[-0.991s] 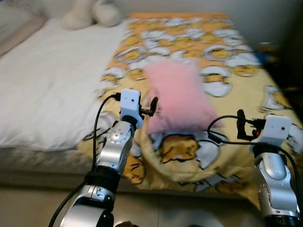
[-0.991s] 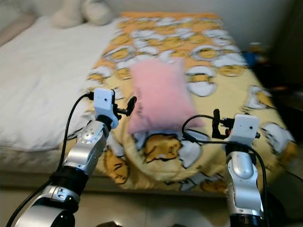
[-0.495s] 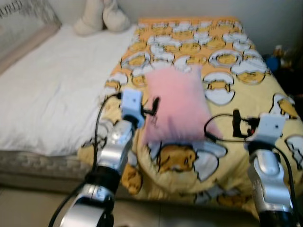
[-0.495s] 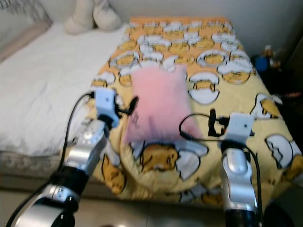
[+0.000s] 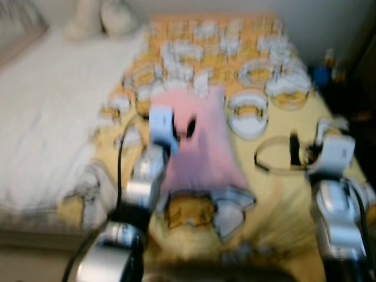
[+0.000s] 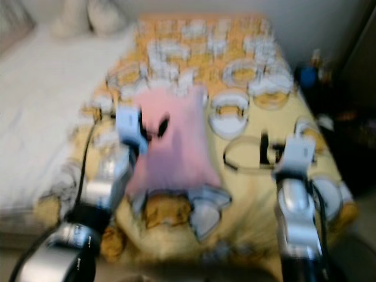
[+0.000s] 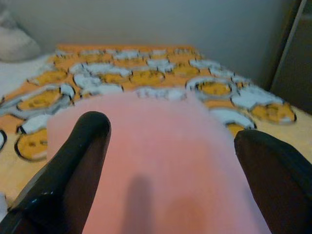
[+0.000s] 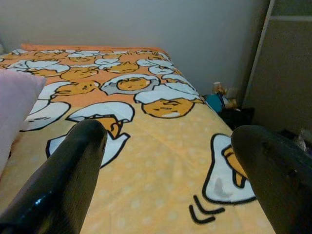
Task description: Clean up the room
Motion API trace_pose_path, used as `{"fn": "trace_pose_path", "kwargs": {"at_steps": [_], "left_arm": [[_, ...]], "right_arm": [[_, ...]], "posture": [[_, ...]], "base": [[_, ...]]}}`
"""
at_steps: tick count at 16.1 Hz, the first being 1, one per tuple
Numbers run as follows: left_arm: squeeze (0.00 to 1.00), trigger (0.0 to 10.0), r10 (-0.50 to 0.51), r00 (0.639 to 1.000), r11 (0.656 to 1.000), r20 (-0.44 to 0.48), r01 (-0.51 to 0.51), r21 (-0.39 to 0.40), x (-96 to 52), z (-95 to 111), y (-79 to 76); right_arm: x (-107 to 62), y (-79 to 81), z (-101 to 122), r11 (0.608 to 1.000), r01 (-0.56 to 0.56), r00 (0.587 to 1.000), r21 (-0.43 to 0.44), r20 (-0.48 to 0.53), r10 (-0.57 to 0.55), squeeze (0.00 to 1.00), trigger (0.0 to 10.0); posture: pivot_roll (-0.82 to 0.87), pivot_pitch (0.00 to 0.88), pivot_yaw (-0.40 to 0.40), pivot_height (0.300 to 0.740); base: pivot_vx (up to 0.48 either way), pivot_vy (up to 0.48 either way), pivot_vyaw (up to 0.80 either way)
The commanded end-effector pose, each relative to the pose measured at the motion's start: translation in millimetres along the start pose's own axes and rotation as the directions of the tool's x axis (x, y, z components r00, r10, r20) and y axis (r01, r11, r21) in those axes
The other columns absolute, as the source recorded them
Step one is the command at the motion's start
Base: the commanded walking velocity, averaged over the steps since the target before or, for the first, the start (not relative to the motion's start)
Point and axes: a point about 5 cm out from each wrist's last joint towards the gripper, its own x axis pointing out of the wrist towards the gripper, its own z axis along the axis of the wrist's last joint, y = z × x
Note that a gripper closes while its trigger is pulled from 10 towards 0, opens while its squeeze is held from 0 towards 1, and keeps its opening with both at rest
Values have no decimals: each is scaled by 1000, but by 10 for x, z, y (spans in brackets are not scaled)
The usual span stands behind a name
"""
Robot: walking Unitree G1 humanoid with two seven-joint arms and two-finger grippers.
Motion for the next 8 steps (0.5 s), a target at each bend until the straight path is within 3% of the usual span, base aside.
{"fn": "trace_pose_path", "kwargs": {"at_steps": [1,3,8], "left_arm": [[0,10000,29,1000,999,-10,-29,14,-33,-29,110],[0,10000,28,1000,999,-7,-28,15,-31,-21,108],[0,10000,29,1000,999,-10,-29,31,-12,10,128]], "right_arm": [[5,117,4,999,-40,999,-5,-2,40,133,10000],[3,124,-7,999,-38,999,3,-7,38,118,10000],[46,171,26,998,-55,998,12,7,55,71,10000]], "posture": [[-124,0,72,731],[-120,0,70,731],[-111,0,65,731]], "base": [[0,0,575],[0,0,566],[0,0,0]]}}
